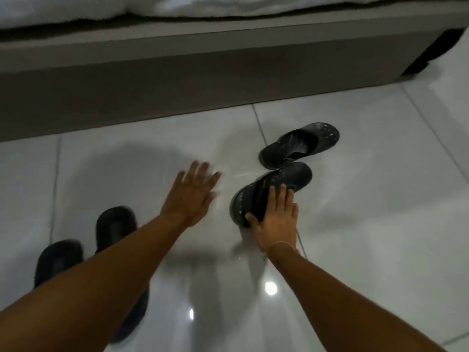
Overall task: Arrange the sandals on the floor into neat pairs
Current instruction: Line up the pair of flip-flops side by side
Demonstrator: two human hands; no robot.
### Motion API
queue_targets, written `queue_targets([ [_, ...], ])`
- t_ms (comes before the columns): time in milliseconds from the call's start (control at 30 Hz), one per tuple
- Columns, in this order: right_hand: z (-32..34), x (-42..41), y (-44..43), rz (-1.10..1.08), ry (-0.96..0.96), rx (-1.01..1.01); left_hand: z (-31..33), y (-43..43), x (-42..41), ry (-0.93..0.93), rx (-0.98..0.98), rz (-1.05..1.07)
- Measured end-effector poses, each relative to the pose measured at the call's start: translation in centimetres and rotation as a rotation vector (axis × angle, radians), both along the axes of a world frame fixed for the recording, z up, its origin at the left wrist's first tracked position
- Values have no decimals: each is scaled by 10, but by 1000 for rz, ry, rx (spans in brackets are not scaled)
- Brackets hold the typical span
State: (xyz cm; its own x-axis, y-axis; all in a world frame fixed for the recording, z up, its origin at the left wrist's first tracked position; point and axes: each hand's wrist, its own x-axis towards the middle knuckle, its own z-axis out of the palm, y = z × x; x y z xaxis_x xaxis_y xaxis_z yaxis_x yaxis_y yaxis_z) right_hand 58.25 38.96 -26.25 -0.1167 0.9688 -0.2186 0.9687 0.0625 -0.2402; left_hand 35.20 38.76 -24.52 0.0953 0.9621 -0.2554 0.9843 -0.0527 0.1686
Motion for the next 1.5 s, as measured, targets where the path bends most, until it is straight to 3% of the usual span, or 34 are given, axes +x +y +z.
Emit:
queue_targets([
  [133, -24, 12, 2, -97, 144, -89, 6, 112, 85, 21, 108, -260],
  [267, -33, 26, -3, -32, 106, -92, -18, 149, 122, 225, -57, -438],
  [500, -21, 48, -15, -31, 35, -169, -26, 117, 87, 205, -147, -388],
  [833, -6, 87, -39, -28, -120, -252, -11, -3, 3, 274, -224, -305],
  [967, -2, 100, -27, 25, -146, -247, -4, -15, -54, 229, -131, -44],
  [1067, 0, 101, -21, 99, -163, -239, -9, -19, -47, 11, -239, 120],
  [1367, 1, 71, 12, 462, -195, -225, -14, 16, 8, -20, -178, -313],
  [1500, -5, 56, -4, 460, -184, -223, -25, -6, 33, 23, -216, -267],
])
